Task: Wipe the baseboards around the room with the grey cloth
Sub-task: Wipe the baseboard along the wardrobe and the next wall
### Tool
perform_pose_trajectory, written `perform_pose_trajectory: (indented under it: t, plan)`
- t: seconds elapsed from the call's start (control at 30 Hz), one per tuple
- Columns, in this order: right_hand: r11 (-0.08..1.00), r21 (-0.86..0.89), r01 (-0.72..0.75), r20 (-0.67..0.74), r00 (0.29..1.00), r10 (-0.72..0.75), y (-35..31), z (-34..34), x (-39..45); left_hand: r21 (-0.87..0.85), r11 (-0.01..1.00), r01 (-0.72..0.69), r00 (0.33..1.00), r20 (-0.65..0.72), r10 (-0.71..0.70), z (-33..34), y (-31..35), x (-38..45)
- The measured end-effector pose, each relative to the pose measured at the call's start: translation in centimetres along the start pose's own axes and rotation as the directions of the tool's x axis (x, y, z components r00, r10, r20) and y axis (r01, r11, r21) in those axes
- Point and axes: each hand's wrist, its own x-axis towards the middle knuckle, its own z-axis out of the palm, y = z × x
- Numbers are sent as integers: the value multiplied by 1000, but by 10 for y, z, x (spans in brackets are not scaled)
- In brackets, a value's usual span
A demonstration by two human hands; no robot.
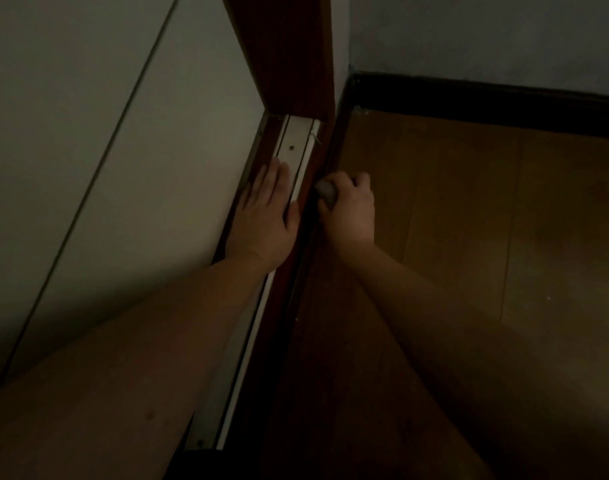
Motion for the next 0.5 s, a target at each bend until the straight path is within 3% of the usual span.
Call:
perform_pose_trajectory:
  t: [0.17, 0.37, 0.5]
  plan:
    - [999, -31, -23, -39, 999, 22, 0, -7, 60, -9, 1000, -5, 1000, -4, 5, 2, 0, -5]
    - [962, 137, -236, 12, 972, 236, 0, -23, 130, -32, 999, 11, 1000, 7, -11, 2, -1, -4]
    - [937, 246, -248, -20, 965, 261, 12, -34, 127, -28, 1000, 12, 1000, 20, -12, 3, -3, -1]
